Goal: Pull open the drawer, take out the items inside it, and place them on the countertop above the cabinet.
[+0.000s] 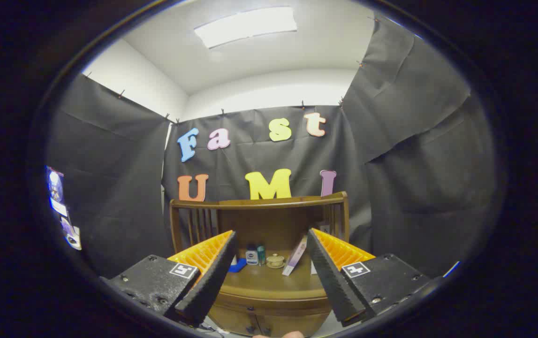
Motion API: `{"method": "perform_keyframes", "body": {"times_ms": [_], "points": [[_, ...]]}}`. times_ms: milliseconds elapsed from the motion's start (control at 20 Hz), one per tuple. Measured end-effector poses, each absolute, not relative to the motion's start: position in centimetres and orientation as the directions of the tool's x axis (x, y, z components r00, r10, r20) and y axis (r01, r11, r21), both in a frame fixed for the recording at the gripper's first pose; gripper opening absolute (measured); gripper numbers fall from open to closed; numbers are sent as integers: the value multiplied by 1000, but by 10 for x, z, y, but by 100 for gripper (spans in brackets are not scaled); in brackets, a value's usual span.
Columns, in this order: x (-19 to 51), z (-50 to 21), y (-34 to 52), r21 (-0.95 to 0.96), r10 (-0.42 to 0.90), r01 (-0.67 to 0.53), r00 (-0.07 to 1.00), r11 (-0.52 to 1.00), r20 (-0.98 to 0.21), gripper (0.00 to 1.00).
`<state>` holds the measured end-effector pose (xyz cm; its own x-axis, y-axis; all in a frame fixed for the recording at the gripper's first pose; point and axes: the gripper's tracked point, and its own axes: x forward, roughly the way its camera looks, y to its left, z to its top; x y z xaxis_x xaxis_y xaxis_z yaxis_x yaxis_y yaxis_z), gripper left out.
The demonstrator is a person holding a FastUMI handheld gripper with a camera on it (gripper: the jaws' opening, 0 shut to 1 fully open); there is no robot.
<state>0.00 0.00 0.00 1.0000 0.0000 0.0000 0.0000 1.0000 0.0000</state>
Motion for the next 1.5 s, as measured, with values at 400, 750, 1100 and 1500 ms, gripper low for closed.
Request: {"method": "perform_keyframes", "body": {"times_ms": [400, 750, 1100, 1500], "points": [[5, -11, -10, 4, -26, 26, 1000, 1000, -2, 97], [19, -28, 19, -45, -34, 36, 998, 998, 53, 97], [57, -136, 48, -23, -20, 19, 998, 1000, -65, 97], [89, -260, 65, -16, -44, 42, 976, 999, -211, 97]]}}
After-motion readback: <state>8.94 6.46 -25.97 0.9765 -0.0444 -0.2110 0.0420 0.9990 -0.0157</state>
